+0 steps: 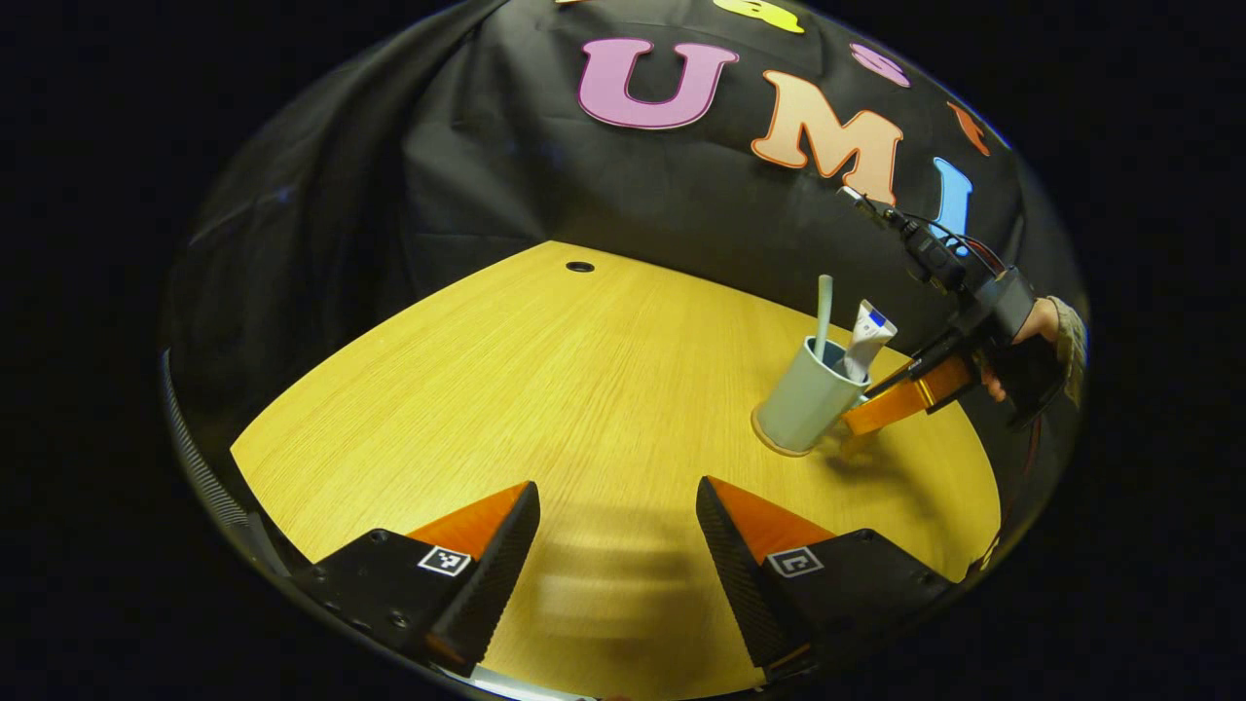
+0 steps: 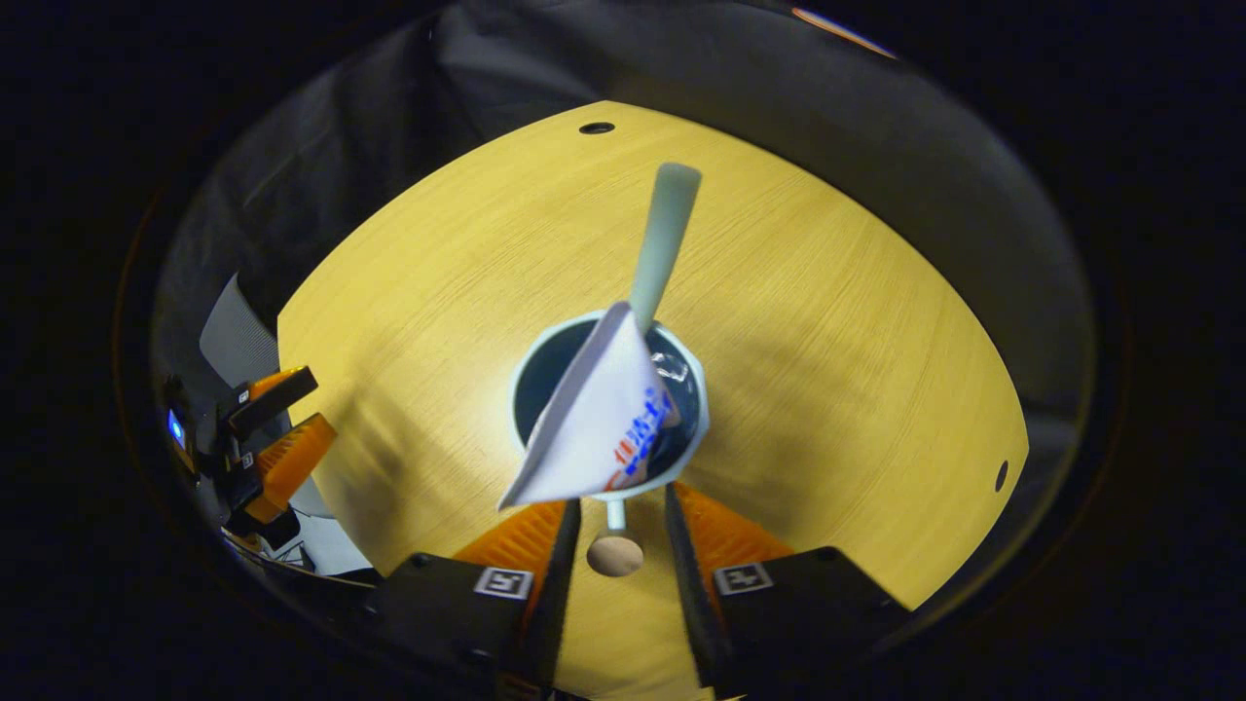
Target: Put the toothbrush and toothpaste on the desktop into the cup, then pick up the cup and place it on the coaster on the desktop.
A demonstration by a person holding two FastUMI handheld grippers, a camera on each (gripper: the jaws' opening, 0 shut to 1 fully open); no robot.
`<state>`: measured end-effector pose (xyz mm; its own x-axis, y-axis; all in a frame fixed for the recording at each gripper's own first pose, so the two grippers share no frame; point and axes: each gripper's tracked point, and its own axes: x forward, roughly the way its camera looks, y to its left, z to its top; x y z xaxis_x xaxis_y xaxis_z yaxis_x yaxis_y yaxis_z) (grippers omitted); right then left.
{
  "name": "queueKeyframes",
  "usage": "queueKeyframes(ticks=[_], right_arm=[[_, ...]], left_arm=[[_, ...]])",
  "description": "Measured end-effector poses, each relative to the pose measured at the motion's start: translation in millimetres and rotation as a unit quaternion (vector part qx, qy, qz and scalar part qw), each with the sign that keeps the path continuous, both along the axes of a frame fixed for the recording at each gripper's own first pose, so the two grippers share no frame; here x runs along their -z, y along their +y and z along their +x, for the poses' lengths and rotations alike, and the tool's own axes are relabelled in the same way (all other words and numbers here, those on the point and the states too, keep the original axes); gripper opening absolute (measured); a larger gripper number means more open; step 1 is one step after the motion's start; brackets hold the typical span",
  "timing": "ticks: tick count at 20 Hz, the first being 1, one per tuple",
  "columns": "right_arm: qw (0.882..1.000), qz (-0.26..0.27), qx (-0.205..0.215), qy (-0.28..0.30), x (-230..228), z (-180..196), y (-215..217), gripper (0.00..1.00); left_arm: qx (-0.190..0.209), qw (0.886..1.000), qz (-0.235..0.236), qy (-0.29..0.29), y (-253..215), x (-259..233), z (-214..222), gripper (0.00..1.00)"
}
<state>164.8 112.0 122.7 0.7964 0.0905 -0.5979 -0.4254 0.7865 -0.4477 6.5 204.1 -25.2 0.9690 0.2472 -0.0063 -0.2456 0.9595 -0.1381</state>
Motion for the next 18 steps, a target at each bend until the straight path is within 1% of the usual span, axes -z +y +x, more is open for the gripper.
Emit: queueKeyframes(ticks=[2, 4, 5, 6, 8, 9, 10, 11, 12, 13, 14, 15, 16, 17, 18], right_arm=[[1.000, 0.023, -0.006, -0.010, -12.3, -10.1, -5.6, 1.00], [0.998, 0.053, -0.008, -0.019, -23.8, -24.0, -12.2, 0.99], [0.997, 0.067, -0.007, -0.027, -29.8, -31.6, -17.6, 0.96], [0.996, 0.080, -0.005, -0.039, -36.4, -38.4, -23.4, 0.99], [0.992, 0.108, 0.001, -0.063, -46.2, -53.7, -36.4, 0.99], [0.989, 0.122, 0.006, -0.080, -51.8, -60.9, -43.5, 0.96], [0.985, 0.139, 0.012, -0.097, -56.0, -67.7, -48.9, 0.99], [0.981, 0.158, 0.014, -0.112, -57.3, -76.0, -55.2, 0.99], [0.976, 0.175, 0.016, -0.127, -56.8, -82.5, -59.6, 0.96], [0.972, 0.188, 0.018, -0.142, -54.7, -89.9, -65.5, 0.99], [0.968, 0.196, 0.024, -0.156, -50.7, -93.6, -71.9, 0.99], [0.964, 0.203, 0.031, -0.168, -45.8, -96.6, -79.5, 0.96], [0.960, 0.212, 0.040, -0.180, -44.0, -101.8, -87.7, 1.00], [0.956, 0.222, 0.049, -0.187, -40.4, -105.8, -94.4, 0.96], [0.952, 0.232, 0.056, -0.190, -37.1, -111.5, -101.0, 0.99]], left_arm=[[0.005, 1.000, 0.004, 0.002, -7.5, -2.3, 2.5, 0.94], [0.011, 1.000, 0.008, 0.001, -17.3, -8.1, 4.5, 0.94], [0.015, 1.000, 0.012, -0.002, -23.2, -13.0, 5.6, 0.94], [0.019, 1.000, 0.016, -0.004, -29.6, -16.4, 6.6, 0.94], [0.028, 0.999, 0.027, -0.003, -42.8, -23.1, 10.5, 0.94], [0.034, 0.999, 0.034, -0.004, -49.3, -27.5, 11.9, 0.94], [0.039, 0.998, 0.041, -0.004, -57.5, -27.4, 12.4, 0.94], [0.044, 0.998, 0.046, -0.003, -64.9, -29.0, 14.6, 0.94], [0.049, 0.998, 0.048, 0.001, -71.5, -30.4, 15.7, 0.93], [0.054, 0.997, 0.050, 0.003, -77.7, -31.5, 16.2, 0.93], [0.057, 0.997, 0.052, 0.003, -83.9, -32.1, 16.9, 0.94], [0.060, 0.997, 0.053, 0.003, -89.2, -33.4, 16.9, 0.94], [0.064, 0.997, 0.052, 0.002, -94.6, -35.7, 17.1, 0.93], [0.069, 0.996, 0.049, 0.000, -101.6, -38.7, 18.0, 0.93], [0.077, 0.996, 0.046, 0.000, -108.4, -39.9, 18.5, 0.93]])
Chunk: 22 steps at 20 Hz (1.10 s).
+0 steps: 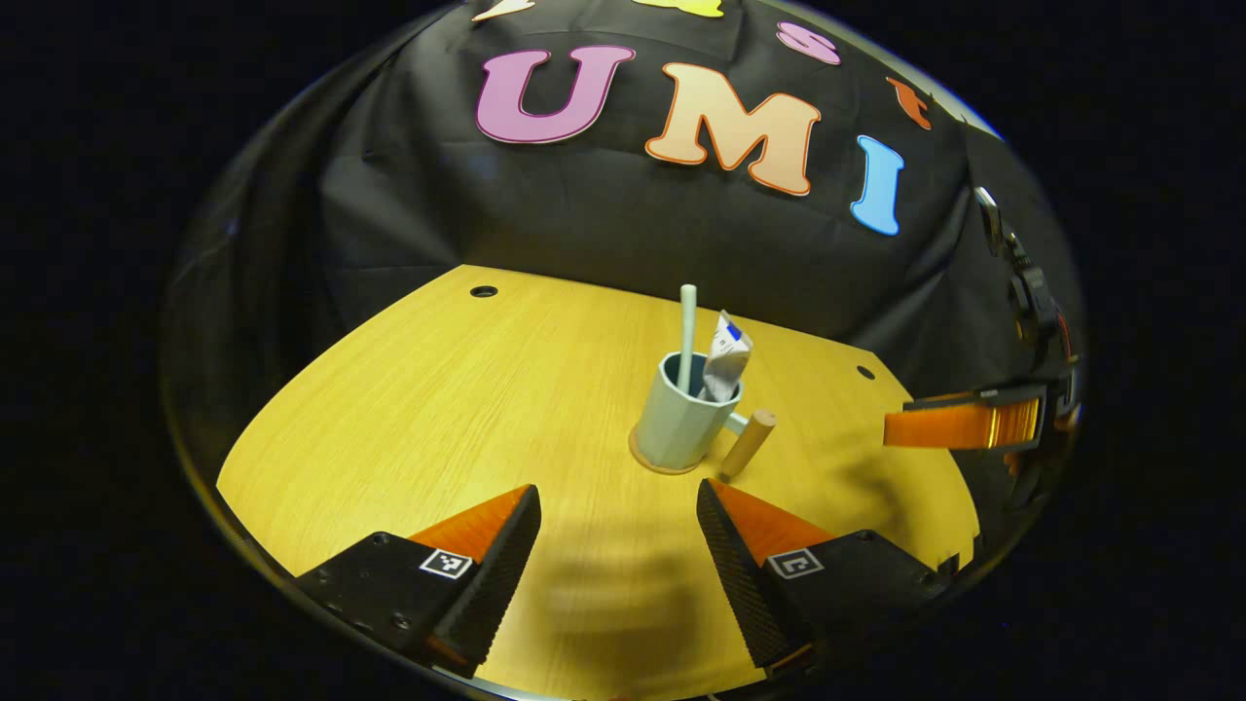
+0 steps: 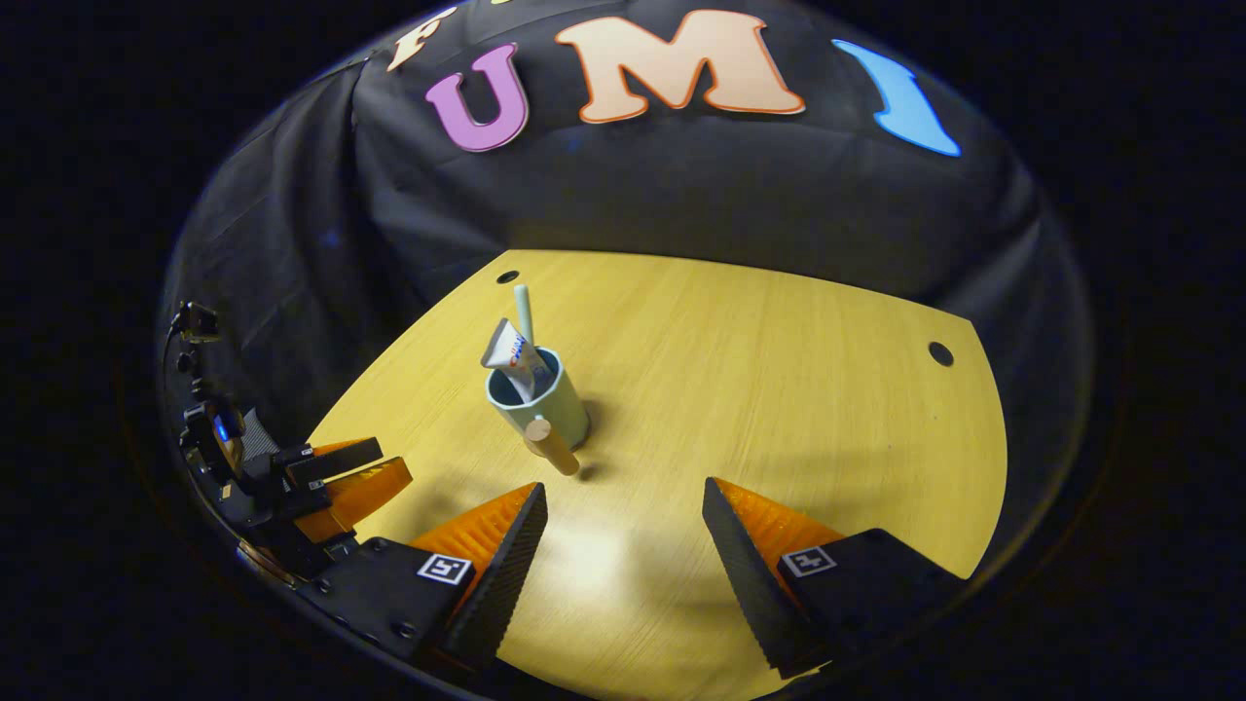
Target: Put the toothbrush and toothpaste on the desktop into the cup, then pick up the cup and place it on the coaster on the desktop.
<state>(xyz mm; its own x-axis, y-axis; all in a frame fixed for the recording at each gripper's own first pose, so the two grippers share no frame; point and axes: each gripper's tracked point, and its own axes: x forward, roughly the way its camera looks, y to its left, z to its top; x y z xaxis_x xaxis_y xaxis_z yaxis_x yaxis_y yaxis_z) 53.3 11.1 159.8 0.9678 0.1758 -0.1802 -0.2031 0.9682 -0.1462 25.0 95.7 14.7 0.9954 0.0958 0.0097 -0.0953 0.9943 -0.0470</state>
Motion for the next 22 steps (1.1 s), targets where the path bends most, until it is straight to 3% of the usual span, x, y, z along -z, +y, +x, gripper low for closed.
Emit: queueKeyframes(ticks=[5, 9, 14, 19, 22], right_arm=[[0.994, 0.074, 0.044, -0.063, 0.8, -25.3, -39.0, 0.99], [0.987, 0.135, 0.057, -0.060, 11.0, -36.2, -56.9, 0.96], [0.982, 0.151, 0.092, -0.063, 17.3, -44.6, -79.8, 0.99], [0.979, 0.160, 0.106, -0.070, 12.2, -47.3, -81.7, 0.96], [0.978, 0.163, 0.109, -0.074, 13.3, -51.5, -80.1, 0.99]], left_arm=[[0.021, 0.999, 0.031, 0.001, -20.9, -10.4, 3.0, 0.94], [0.032, 0.999, 0.037, 0.007, -30.3, -9.4, 5.1, 0.93], [0.037, 0.999, 0.035, 0.008, -28.7, -10.9, 13.0, 0.93], [0.048, 0.998, 0.039, 0.012, -29.3, -11.7, 19.4, 0.93], [0.061, 0.998, 0.031, 0.017, -32.9, -8.1, 22.3, 0.93]])
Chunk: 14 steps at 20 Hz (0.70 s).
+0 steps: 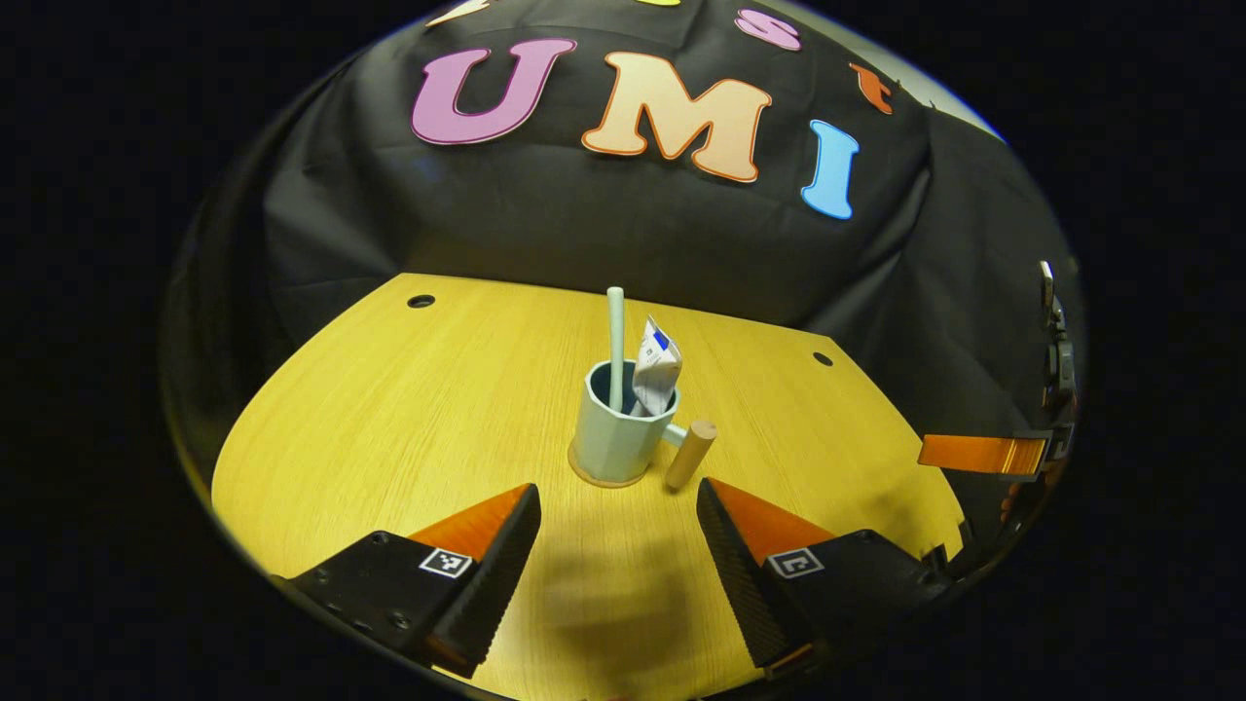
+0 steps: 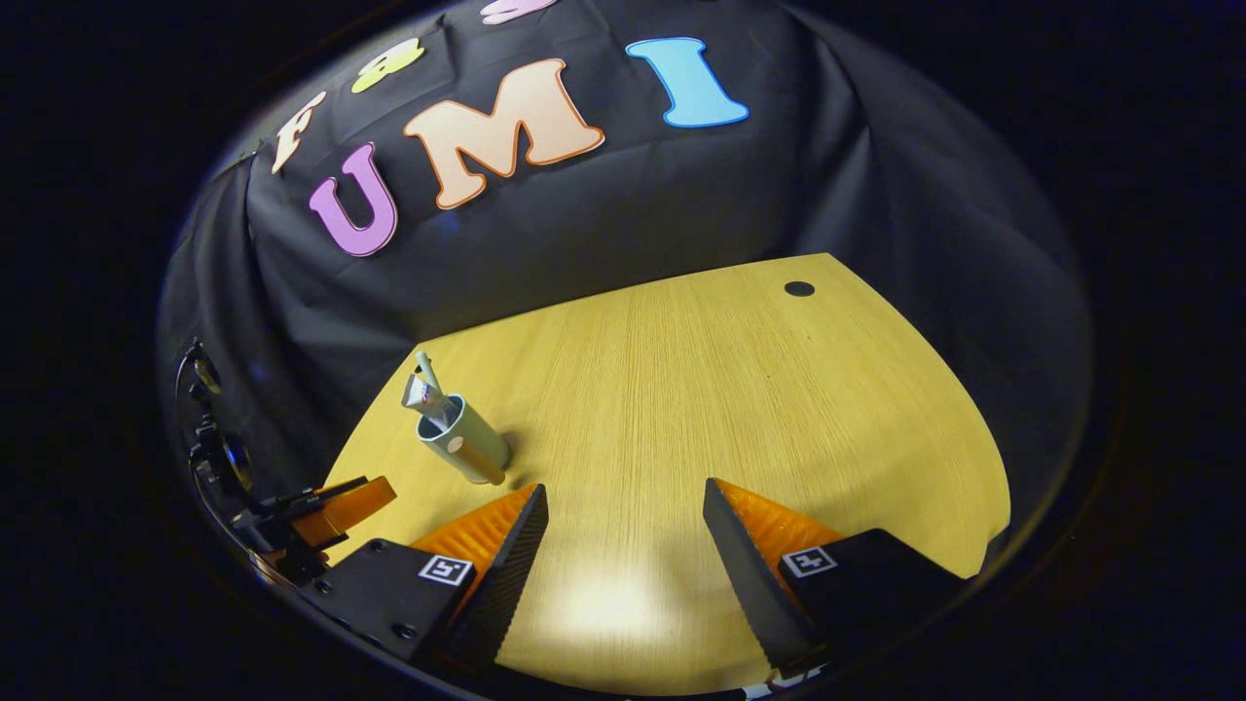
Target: Put the toothbrush and toothpaste on the desktop into the cup, then pick up the cup and place it on the coaster on the desktop.
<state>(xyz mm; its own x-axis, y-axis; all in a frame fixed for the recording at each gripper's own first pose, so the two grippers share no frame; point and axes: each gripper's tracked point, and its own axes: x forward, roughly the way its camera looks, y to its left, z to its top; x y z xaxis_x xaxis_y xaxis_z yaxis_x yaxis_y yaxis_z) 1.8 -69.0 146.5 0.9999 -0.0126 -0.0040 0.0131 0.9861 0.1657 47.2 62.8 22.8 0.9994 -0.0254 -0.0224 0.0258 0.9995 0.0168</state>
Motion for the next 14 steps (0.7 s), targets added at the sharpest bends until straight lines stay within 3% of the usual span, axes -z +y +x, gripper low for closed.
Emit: queueKeyframes(ticks=[1, 14], right_arm=[[1.000, 0.001, 0.001, 0.004, 3.5, 0.2, 1.4, 0.96], [0.999, 0.020, 0.029, 0.016, 21.5, -8.1, 13.3, 0.99]], left_arm=[[0.003, 1.000, -0.001, 0.001, -0.5, 0.4, -0.4, 0.94], [0.052, 0.998, -0.004, 0.021, -6.8, 9.4, 8.1, 0.94]])
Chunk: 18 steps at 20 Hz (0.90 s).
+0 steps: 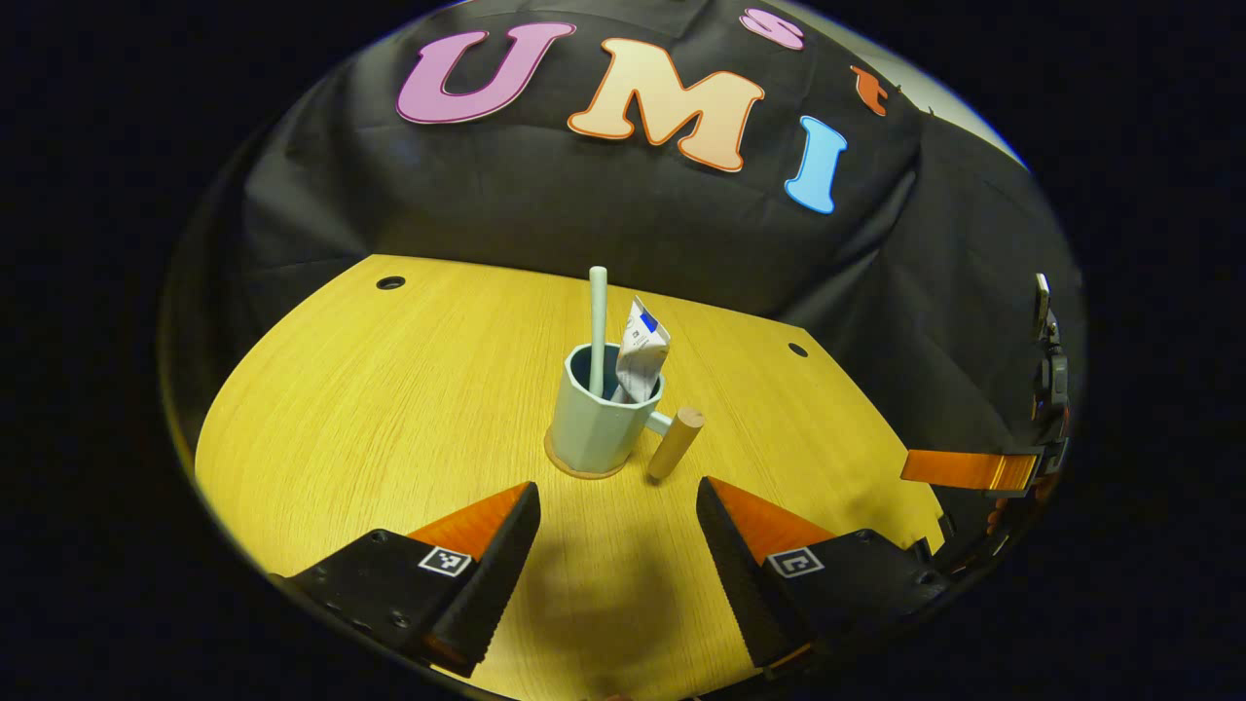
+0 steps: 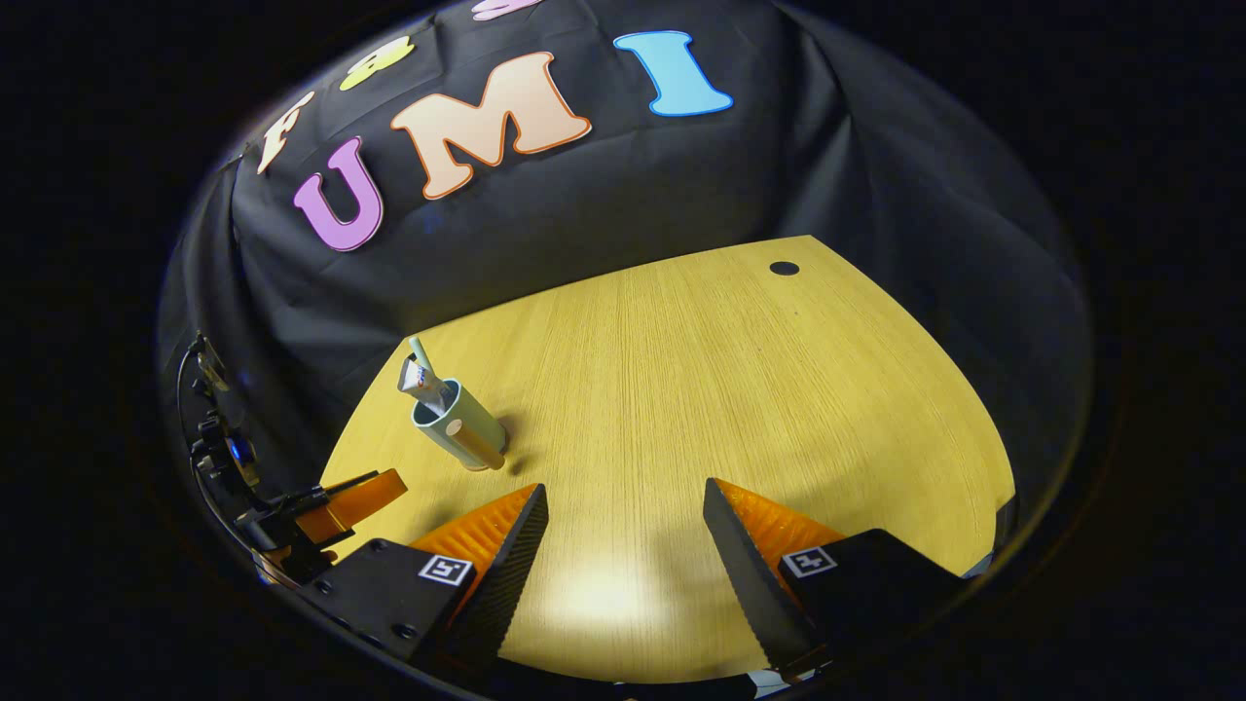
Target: Put the toothbrush and toothpaste on the desktop into the cup, then pick up the cup and place it on the coaster on the desktop.
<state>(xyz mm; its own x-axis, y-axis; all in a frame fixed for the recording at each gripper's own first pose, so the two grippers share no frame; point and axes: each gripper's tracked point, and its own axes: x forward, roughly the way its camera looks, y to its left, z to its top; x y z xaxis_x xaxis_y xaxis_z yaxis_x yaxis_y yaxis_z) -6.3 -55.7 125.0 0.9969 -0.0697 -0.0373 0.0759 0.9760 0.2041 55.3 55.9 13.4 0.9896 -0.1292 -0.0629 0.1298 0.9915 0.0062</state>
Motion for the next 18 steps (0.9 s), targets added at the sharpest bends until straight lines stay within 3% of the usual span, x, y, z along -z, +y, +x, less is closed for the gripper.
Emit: queueKeyframes(ticks=[1, 8, 18], right_arm=[[1.000, 0.003, 0.004, 0.000, 0.8, 0.5, 1.4, 0.96], [0.999, 0.016, 0.030, -0.002, 10.1, -11.9, -5.8, 0.99], [0.998, 0.028, 0.057, -0.013, 13.9, -31.1, -18.4, 0.96]], left_arm=[[0.004, 1.000, 0.005, 0.002, -1.1, 0.5, 0.3, 0.94], [0.039, 0.999, 0.020, 0.019, -8.4, 8.9, 10.3, 0.94], [0.054, 0.998, 0.025, 0.031, -19.4, 16.2, 13.6, 0.94]])
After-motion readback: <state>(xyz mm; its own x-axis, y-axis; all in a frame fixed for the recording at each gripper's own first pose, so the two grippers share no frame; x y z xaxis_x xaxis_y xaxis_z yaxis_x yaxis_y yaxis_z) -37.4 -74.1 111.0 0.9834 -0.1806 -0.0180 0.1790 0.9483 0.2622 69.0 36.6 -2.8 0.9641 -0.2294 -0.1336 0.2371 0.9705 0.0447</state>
